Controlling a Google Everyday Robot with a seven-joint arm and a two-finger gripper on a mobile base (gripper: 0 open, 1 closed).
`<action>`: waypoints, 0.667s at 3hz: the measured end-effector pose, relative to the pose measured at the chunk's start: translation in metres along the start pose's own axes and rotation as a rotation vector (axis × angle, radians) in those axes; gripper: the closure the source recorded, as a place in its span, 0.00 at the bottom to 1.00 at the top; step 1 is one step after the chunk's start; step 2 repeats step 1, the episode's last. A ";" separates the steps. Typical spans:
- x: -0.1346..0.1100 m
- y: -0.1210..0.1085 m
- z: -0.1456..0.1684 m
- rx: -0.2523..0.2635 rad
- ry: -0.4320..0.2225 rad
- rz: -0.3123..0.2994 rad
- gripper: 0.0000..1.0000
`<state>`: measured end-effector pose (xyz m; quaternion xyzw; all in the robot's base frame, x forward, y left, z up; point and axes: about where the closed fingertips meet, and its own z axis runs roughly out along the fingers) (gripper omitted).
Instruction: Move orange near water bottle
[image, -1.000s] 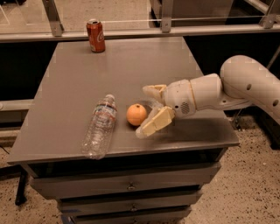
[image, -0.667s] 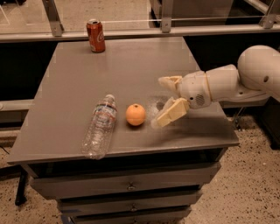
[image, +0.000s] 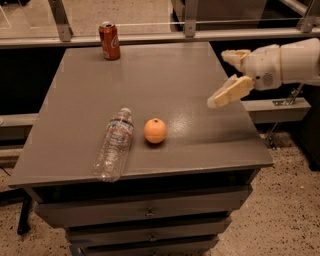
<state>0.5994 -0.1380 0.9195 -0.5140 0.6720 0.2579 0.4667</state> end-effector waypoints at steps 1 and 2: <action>-0.014 -0.012 -0.013 0.035 -0.019 -0.022 0.00; -0.014 -0.012 -0.013 0.035 -0.019 -0.022 0.00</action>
Offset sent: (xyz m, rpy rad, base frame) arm 0.0000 0.0000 0.0000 0.0000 0.0000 0.0000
